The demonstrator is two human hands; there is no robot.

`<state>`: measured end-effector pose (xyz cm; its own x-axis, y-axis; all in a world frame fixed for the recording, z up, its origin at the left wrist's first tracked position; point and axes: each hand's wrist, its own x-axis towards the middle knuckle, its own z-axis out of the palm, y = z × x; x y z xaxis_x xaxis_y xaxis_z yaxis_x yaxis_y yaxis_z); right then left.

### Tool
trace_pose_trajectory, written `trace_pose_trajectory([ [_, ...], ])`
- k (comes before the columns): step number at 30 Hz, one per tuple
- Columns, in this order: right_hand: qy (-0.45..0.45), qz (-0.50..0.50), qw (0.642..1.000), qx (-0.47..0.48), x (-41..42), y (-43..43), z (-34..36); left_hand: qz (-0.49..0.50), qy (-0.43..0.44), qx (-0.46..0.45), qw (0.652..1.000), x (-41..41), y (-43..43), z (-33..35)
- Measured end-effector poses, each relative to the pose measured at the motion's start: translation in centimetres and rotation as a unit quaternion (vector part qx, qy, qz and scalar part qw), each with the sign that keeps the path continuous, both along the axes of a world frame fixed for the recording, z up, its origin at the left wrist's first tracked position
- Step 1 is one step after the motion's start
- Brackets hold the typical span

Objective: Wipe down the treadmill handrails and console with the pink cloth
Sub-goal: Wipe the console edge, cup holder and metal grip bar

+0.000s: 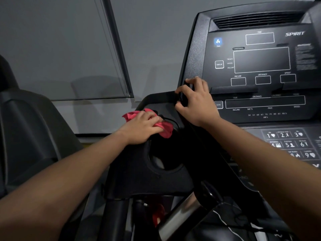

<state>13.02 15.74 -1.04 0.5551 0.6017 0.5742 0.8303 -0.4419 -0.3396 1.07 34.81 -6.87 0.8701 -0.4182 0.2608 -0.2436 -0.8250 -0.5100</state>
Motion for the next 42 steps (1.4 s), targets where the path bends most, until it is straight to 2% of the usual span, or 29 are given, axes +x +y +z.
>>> trace_pose_trajectory([
  [5, -0.005, -0.004, 1.0, 0.009, 0.1, 0.1, -0.1, 0.055, 0.002, 0.016, 0.998, 1.8, -3.2, -0.1],
  [14, 0.014, 0.006, 1.0, 0.008, 0.0, -0.1, 0.0, -0.008, -0.072, -0.094, 0.993, 0.9, 0.3, 0.9],
  [20, 0.014, 0.004, 1.0, 0.004, 0.1, -0.1, -0.1, 0.023, -0.102, -0.146, 0.984, -0.5, 2.6, 1.1],
  [27, 0.007, -0.003, 1.0, -0.003, 0.1, -0.1, 0.0, 0.068, -0.02, -0.114, 0.991, 0.5, -1.0, 0.8],
  [32, 0.006, -0.004, 1.0, -0.001, -0.3, -0.1, 0.1, 0.146, 0.056, -0.024, 0.987, 1.5, -5.0, 0.7],
  [34, 0.004, -0.002, 1.0, 0.004, -0.3, 0.0, 0.1, 0.094, 0.034, -0.028, 0.995, 1.6, -4.4, 1.5],
  [37, 0.009, -0.002, 1.0, 0.008, -0.2, 0.0, 0.1, 0.093, 0.032, -0.051, 0.994, 2.0, -2.4, 2.0],
  [42, 0.016, 0.001, 1.0, 0.009, -0.1, 0.0, 0.2, 0.094, -0.078, -0.136, 0.983, 2.3, -1.7, 0.9],
])
